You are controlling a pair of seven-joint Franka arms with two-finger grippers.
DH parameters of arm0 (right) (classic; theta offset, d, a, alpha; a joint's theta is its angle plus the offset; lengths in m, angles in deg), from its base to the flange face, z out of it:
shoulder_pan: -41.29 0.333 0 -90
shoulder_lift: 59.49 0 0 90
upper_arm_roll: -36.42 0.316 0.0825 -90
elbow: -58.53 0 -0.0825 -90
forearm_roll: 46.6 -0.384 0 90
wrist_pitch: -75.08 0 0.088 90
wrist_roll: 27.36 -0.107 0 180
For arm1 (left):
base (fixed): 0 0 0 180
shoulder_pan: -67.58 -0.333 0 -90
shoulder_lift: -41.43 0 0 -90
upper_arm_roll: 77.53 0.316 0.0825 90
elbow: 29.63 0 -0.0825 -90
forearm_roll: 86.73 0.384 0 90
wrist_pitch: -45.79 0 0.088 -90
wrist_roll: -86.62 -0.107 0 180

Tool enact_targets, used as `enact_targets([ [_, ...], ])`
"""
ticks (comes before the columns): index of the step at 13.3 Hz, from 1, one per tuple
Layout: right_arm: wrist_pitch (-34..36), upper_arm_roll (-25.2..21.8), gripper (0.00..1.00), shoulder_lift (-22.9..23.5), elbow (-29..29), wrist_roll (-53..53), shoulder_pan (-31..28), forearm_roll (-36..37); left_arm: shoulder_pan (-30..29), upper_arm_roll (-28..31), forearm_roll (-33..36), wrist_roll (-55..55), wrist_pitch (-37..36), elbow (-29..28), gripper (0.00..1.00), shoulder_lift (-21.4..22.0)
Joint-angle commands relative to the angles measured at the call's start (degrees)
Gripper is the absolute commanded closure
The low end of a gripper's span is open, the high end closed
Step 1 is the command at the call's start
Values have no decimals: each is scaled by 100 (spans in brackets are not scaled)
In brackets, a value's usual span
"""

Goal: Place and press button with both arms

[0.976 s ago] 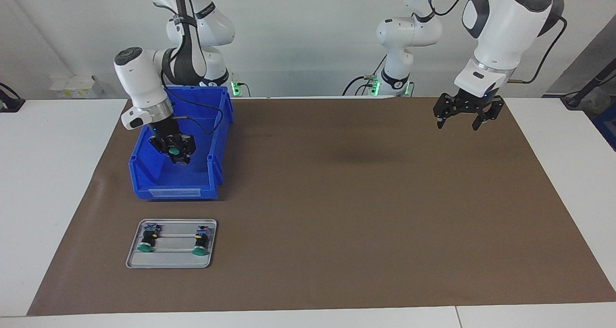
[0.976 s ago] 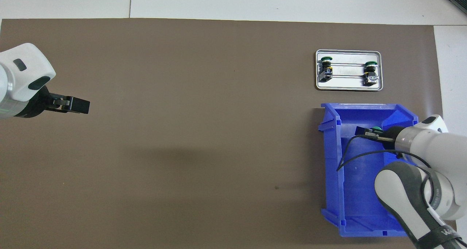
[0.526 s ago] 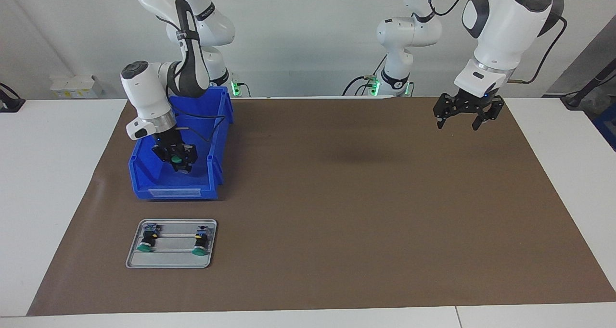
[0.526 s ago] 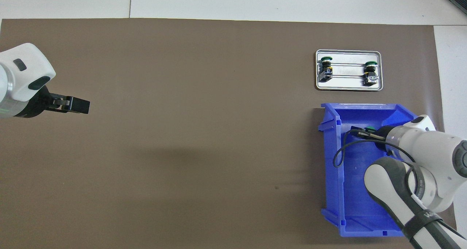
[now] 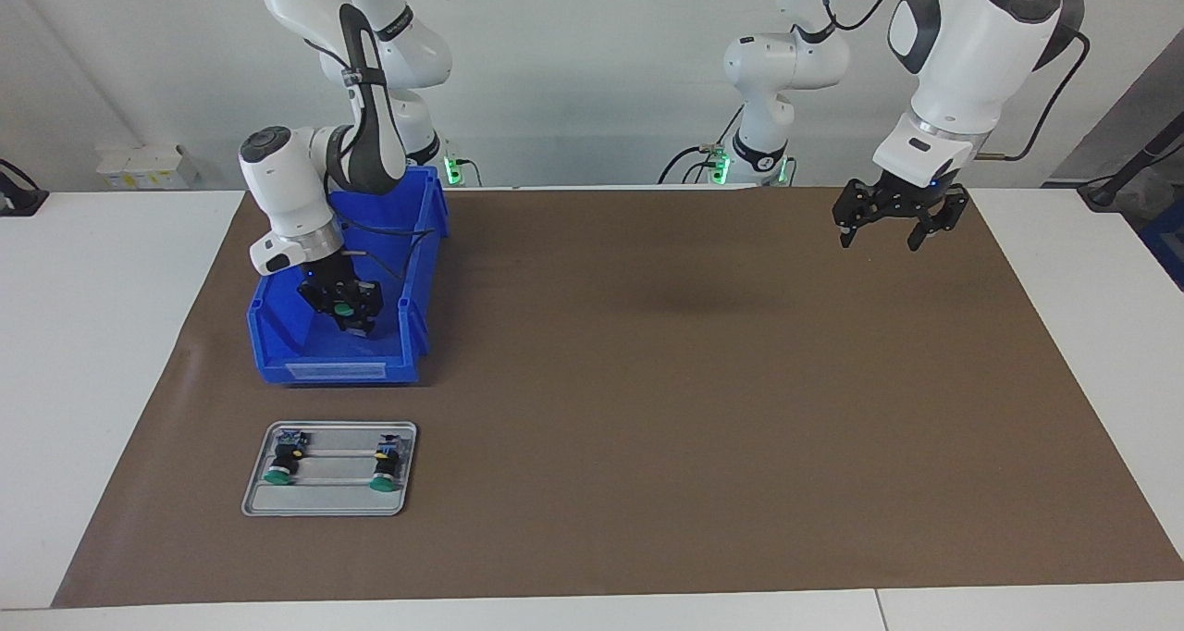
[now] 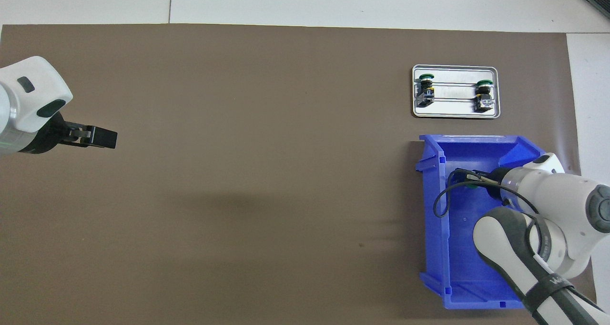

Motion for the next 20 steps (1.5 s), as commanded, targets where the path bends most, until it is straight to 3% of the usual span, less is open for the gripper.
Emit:
enact_targets([
  [1, -91, 48, 13, -15, 61, -3, 12, -185, -61, -30, 84, -59, 87, -189, 0, 165],
  [2, -82, 48, 3, -75, 26, -3, 21, -185, -61, -30, 84, -59, 87, -189, 0, 165],
  [4, 223, 65, 1, -233, -201, -3, 12, -185, -61, -30, 84, -59, 87, -189, 0, 165],
  [9, 2462, -31, 1, -401, -1702, -143, -93, -19, -61, -30, 84, -59, 87, -189, 0, 165],
  [10, 3059, -40, 1, -419, -2132, -239, -207, 304, -61, -30, 84, -59, 87, -189, 0, 165],
  [13, 4616, 39, 1, -270, -3477, -872, -261, 1237, -61, -30, 84, -59, 87, -189, 0, 165],
  [18, 6358, 100, 1, 318, -5323, -882, -60, 1704, -61, -30, 84, -59, 87, -189, 0, 165],
  [20, 6430, 101, 1, 320, -5362, -1239, 457, 1784, -61, -30, 84, -59, 87, -189, 0, 165],
])
